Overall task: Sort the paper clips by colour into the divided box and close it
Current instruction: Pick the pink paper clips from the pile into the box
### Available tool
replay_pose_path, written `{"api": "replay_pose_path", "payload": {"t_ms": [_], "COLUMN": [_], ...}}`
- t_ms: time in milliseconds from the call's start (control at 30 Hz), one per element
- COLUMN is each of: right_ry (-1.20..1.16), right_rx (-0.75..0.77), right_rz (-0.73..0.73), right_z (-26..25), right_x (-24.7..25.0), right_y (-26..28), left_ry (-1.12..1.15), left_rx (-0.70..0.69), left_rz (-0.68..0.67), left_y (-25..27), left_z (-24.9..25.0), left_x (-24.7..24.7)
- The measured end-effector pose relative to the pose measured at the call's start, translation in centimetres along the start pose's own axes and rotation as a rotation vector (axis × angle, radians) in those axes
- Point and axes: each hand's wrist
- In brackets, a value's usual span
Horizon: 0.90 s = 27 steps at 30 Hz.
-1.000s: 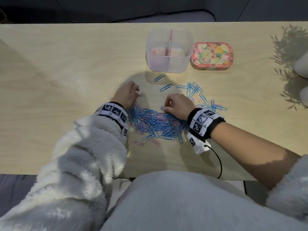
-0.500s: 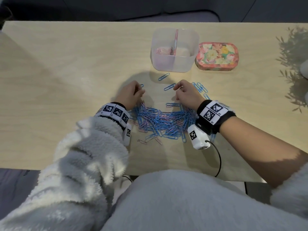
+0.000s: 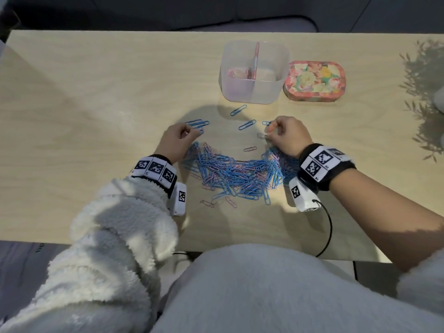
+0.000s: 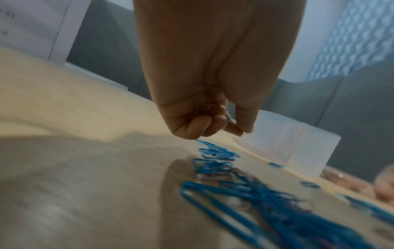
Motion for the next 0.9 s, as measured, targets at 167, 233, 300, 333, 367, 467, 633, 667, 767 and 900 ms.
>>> {"api": "replay_pose_path", "payload": {"t_ms": [167,233,300,333,367,467,633,667,767,900], "right_ry": [0.208,0.213,0.208,0.217,0.229,0.201,-0.005,-0.071,-0.232,-0.261], "right_rx": [0.140,0.119,0.115,0.117,0.124,0.142,0.067,0.039,0.003,0.106], "right_rz": [-0.185,-0.243,-0.272,-0.285,-0.293,-0.268,-0.262,-0.272,-0.274,-0.111], "right_z": [-1.6,-1.8,-1.7,-1.7,-1.7,-1.3,-1.3,-1.6,-3.1,-7.2], "right_x": [-1.8,-2.2,-2.4,-2.4,-2.4,-2.3,-1.7,-1.5,-0.5,2.1], "right_y": [1.3,1.3,1.1,1.1,1.1,1.2,1.1,0.9,-0.2,-3.6], "left_ry": [-0.254,-0.303,-0.396,-0.462,-0.537,-0.712,-0.710,-0.679,-0.495,-0.178], "left_rx": [-0.127,-0.176,-0.224,-0.254,-0.286,-0.362,-0.339,-0.317,-0.236,-0.103], "left_rz": [-0.053,-0.090,-0.117,-0.136,-0.158,-0.206,-0.242,-0.252,-0.222,-0.064], "left_y": [0.4,0.5,0.4,0.3,0.1,-0.3,-0.5,-0.5,-0.5,-0.6], "left_z": [-0.5,0.1,0.8,1.1,1.4,1.7,2.5,2.5,2.3,2.0], "left_x": [0.7,0.5,0.3,0.1,0.0,-0.4,-0.9,-1.0,-1.2,-0.7]}}
Point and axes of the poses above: each hand's wrist, its own y-axis away from the middle knuckle, its own x-axis out of the back of the hand, z = x × y, and after that the axes turned 7 degrees about -y, right-handed
